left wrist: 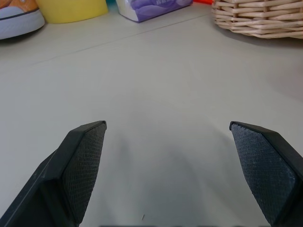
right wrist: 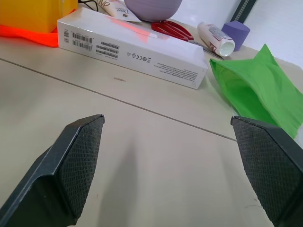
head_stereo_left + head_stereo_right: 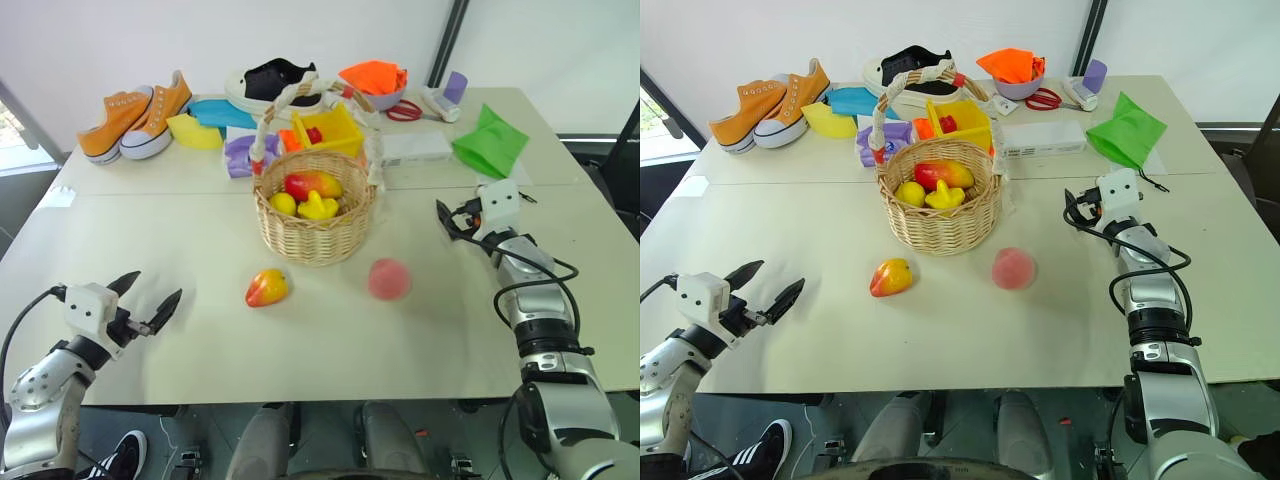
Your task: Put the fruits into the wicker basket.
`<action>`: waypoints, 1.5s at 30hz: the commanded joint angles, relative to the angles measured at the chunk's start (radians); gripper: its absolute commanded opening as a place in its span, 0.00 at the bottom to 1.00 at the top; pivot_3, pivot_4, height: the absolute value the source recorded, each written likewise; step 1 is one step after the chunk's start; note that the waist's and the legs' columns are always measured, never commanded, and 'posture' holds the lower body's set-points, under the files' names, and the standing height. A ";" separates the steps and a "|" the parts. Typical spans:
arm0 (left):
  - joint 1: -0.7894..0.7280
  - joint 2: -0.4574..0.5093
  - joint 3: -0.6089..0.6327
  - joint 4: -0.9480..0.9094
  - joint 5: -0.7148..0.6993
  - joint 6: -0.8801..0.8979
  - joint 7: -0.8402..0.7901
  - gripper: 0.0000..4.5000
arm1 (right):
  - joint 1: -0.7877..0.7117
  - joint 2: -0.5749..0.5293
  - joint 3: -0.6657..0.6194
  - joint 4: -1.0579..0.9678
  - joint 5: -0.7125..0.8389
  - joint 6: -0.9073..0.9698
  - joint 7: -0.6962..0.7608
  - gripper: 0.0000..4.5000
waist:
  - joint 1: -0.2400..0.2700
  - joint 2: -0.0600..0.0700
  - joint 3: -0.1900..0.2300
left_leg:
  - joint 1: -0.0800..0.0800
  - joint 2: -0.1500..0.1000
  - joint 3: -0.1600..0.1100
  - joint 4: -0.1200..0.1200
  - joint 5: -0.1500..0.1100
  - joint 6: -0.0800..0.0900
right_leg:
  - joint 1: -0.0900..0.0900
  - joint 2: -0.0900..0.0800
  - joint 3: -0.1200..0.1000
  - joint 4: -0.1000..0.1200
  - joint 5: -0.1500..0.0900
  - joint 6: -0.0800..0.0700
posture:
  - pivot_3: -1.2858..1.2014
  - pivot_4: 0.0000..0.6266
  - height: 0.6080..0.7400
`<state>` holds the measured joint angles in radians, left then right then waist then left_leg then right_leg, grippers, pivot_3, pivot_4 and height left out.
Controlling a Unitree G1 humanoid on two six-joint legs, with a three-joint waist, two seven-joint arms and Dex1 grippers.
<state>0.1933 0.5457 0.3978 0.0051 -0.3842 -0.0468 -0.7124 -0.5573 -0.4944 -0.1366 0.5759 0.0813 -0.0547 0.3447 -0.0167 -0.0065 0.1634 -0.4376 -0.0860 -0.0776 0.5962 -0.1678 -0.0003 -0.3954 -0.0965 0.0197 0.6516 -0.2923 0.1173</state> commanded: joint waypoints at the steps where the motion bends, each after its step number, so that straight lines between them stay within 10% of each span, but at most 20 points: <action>1: 0.000 -0.002 0.004 -0.028 -0.008 -0.014 -0.003 1.00 | -0.017 -0.007 -0.016 -0.023 0.004 -0.016 0.000 0.99 | 0.000 0.000 0.000 | 0.000 0.000 0.000 0.000 0.000 0.000 | 0.000 0.000 0.000 0.000 0.000 0.000 | 0.52 0.24 1.00; 31: -0.036 0.007 0.011 -0.068 -0.123 0.001 -0.129 1.00 | 0.004 -0.008 -0.028 -0.088 0.044 -0.002 0.056 0.99 | 0.000 0.000 0.000 | 0.000 0.000 0.000 0.000 0.000 0.000 | 0.000 0.000 0.000 0.000 0.000 0.000 | 0.52 0.24 1.00; 45: 0.050 0.120 -0.007 -0.302 -0.279 0.117 -0.341 1.00 | 0.261 -0.392 0.067 -0.877 0.518 0.683 0.657 0.99 | 0.003 0.001 0.000 | -0.001 0.002 0.000 0.000 -0.001 0.000 | 0.001 -0.001 0.000 -0.005 -0.003 -0.005 | 0.52 0.24 1.00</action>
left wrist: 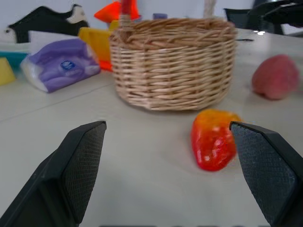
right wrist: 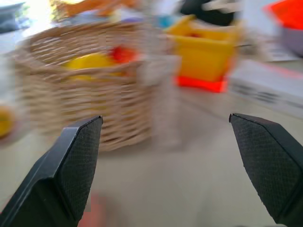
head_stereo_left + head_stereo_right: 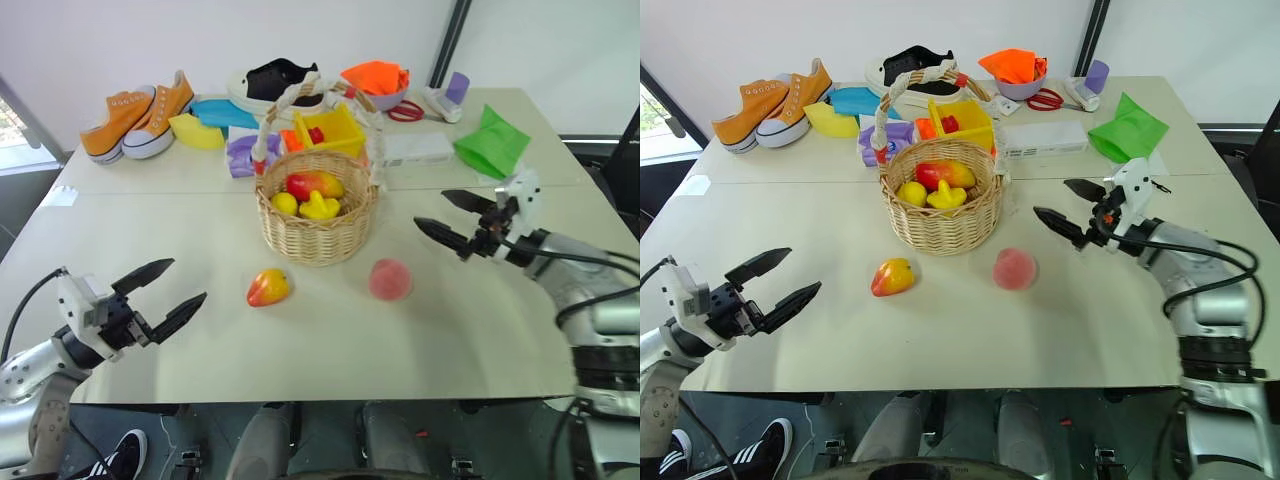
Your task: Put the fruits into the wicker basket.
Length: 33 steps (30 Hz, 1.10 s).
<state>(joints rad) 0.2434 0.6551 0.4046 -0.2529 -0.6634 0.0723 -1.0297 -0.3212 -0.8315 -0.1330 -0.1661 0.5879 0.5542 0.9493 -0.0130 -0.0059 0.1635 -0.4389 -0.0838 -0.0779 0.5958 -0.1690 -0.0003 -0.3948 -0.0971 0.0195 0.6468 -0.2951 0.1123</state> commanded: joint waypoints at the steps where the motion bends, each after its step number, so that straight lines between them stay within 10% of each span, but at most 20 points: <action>1: -0.001 0.013 -0.016 -0.049 0.000 0.002 -0.028 1.00 | 0.034 -0.078 0.089 -0.167 -0.010 0.082 0.056 0.99 | -0.001 0.000 0.000 | 0.000 0.000 0.000 0.000 0.000 0.000 | 0.000 0.000 0.000 0.000 0.000 0.000 | 0.52 0.24 1.00; 24: 0.053 0.005 -0.044 -0.108 0.005 0.044 -0.049 1.00 | -0.065 0.028 0.295 -0.119 -0.258 0.072 -0.065 0.99 | 0.001 0.000 0.000 | -0.004 0.001 0.001 0.000 -0.001 -0.001 | -0.003 0.000 0.000 -0.002 0.000 0.000 | 0.52 0.24 1.00; 29: 0.054 0.000 -0.042 -0.114 0.006 0.048 -0.044 1.00 | -0.063 0.046 0.284 -0.114 -0.250 0.100 -0.061 0.59 | 0.002 0.000 0.000 | -0.004 0.001 0.001 0.000 -0.001 -0.001 | -0.003 0.000 0.000 -0.003 0.000 0.000 | 0.52 0.24 1.00; 33: 0.047 -0.003 -0.042 -0.107 0.010 0.048 -0.041 1.00 | -0.062 0.032 0.277 -0.106 -0.267 0.082 -0.053 0.54 | 0.002 0.000 0.000 | -0.004 0.001 0.001 0.000 -0.001 -0.001 | -0.003 0.000 0.000 -0.003 0.000 0.000 | 0.52 0.24 1.00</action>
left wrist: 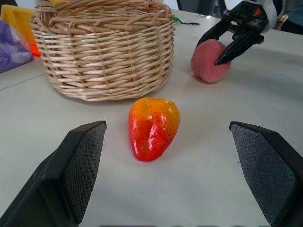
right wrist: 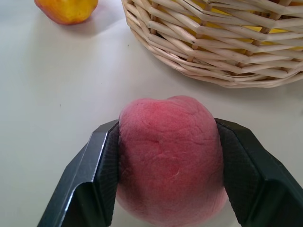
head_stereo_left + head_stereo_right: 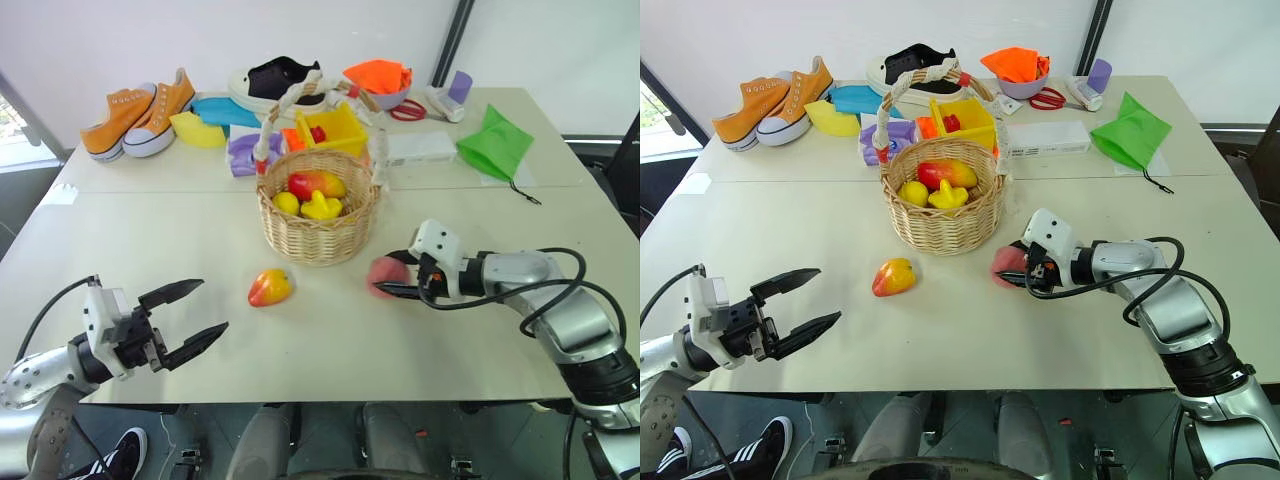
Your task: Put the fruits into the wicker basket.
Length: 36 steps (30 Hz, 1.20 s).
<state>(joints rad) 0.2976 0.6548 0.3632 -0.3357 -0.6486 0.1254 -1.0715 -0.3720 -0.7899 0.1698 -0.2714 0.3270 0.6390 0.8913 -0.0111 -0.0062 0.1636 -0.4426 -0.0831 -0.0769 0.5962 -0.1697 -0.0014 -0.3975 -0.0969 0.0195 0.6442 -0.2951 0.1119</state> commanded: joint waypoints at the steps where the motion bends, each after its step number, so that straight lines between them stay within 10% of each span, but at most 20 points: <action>1: -0.009 -0.003 -0.002 -0.022 -0.004 -0.006 0.002 1.00 | -0.012 -0.009 -0.043 -0.008 0.015 0.008 0.014 0.54 | 0.000 0.000 0.000 | 0.000 0.000 0.000 0.000 0.000 0.000 | 0.000 0.000 0.000 0.000 0.000 0.000 | 0.52 0.24 1.00; 11: -0.097 -0.043 0.036 0.025 -0.018 -0.007 0.070 1.00 | -0.279 0.157 -0.230 -0.099 0.328 0.208 -0.070 0.54 | -0.012 0.000 0.000 | 0.001 0.002 0.000 0.000 0.000 0.000 | -0.001 0.001 0.000 0.002 0.000 0.000 | 0.52 0.24 1.00; 22: -0.134 -0.078 0.003 0.002 -0.016 0.007 0.132 1.00 | -0.502 0.564 -0.033 0.217 -0.021 -0.184 -0.355 0.65 | -0.003 -0.001 0.000 | 0.000 -0.001 0.001 -0.001 0.001 0.000 | -0.008 0.001 0.000 0.004 0.003 0.003 | 0.52 0.24 1.00; 26: -0.112 -0.090 -0.011 -0.021 -0.001 0.001 0.140 1.00 | -0.480 0.581 -0.007 0.248 -0.062 -0.237 -0.343 0.99 | -0.005 -0.001 0.000 | 0.000 -0.001 0.001 -0.001 0.001 0.000 | -0.008 0.001 0.000 0.005 0.003 0.004 | 0.52 0.24 1.00; 36: -0.098 -0.114 -0.064 -0.036 0.045 0.002 0.183 1.00 | -0.307 0.357 -0.193 0.030 0.187 -0.085 -0.117 0.99 | -0.001 0.000 0.000 | 0.000 -0.001 0.001 -0.001 0.001 0.000 | -0.007 0.000 0.000 0.005 0.003 0.004 | 0.52 0.24 1.00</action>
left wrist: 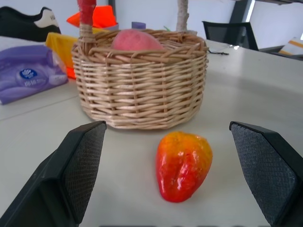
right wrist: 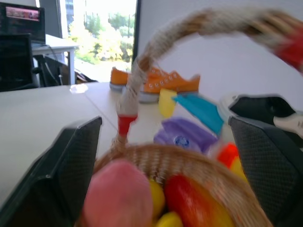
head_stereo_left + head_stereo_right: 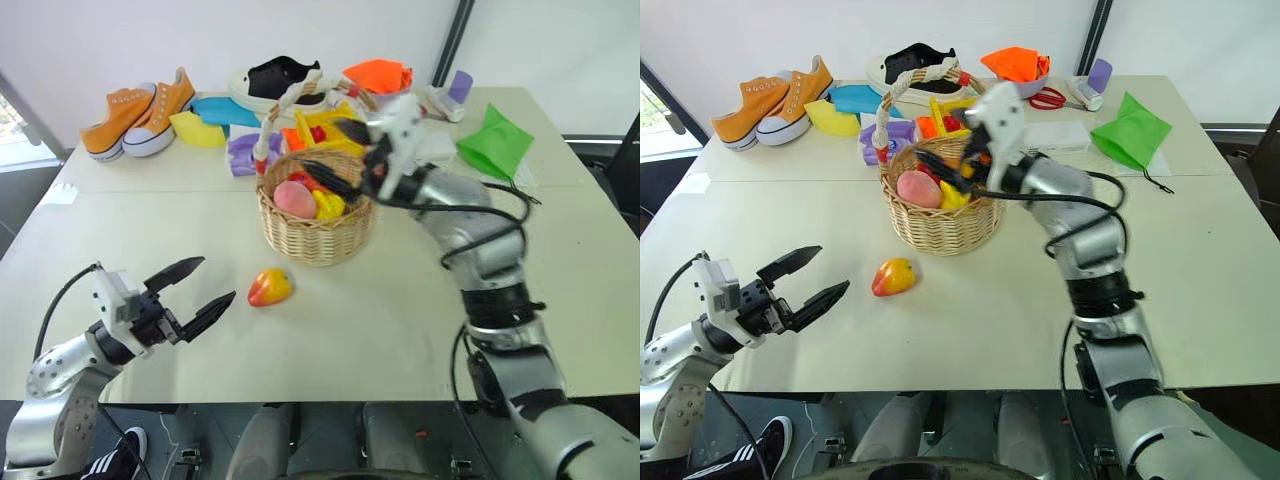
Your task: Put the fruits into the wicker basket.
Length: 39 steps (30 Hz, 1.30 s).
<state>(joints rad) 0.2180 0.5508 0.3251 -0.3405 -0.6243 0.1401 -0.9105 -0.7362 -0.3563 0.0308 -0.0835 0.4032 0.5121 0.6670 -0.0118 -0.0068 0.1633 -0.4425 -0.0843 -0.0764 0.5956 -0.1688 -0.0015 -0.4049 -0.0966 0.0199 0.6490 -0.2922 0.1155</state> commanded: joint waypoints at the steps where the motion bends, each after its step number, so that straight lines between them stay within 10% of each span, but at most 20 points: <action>1: -0.023 -0.014 -0.034 -0.031 0.028 -0.013 0.029 1.00 | 0.089 -0.109 -0.060 -0.191 0.135 0.059 0.139 0.99 | 0.001 0.000 0.000 | 0.000 0.000 0.000 0.000 0.000 0.000 | 0.000 0.000 0.000 0.000 0.000 0.000 | 0.52 0.24 1.00; 12: -0.141 -0.016 -0.186 0.058 0.151 0.064 0.105 1.00 | 0.675 -0.454 -0.172 -0.455 0.096 -0.095 0.358 0.99 | -0.003 0.001 0.000 | 0.001 0.002 0.001 0.001 0.000 0.001 | 0.007 0.001 0.000 -0.002 -0.002 -0.003 | 0.52 0.24 1.00; 34: -0.326 -0.058 -0.380 0.254 0.286 0.053 0.047 1.00 | 0.594 -0.415 -0.104 -0.412 0.067 -0.114 0.276 0.99 | 0.006 0.000 0.001 | 0.001 0.002 0.000 0.002 0.000 0.001 | 0.008 0.001 -0.001 -0.003 -0.002 -0.003 | 0.52 0.24 1.00; 39: -0.334 -0.055 -0.397 0.277 0.301 0.057 0.025 0.61 | 0.576 -0.412 -0.095 -0.392 0.056 -0.124 0.271 1.00 | 0.010 0.000 0.000 | 0.000 0.002 0.000 0.002 0.000 0.001 | 0.008 0.000 -0.001 -0.003 -0.001 -0.001 | 0.52 0.24 1.00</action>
<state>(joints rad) -0.1194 0.4895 -0.0596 -0.0559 -0.3342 0.2149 -0.8697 -0.1414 -0.7716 -0.0529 -0.4678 0.4552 0.4080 0.9403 -0.0021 -0.0069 0.1638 -0.4420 -0.0824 -0.0763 0.5973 -0.1687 -0.0002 -0.3971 -0.0962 0.0188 0.6458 -0.2933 0.1143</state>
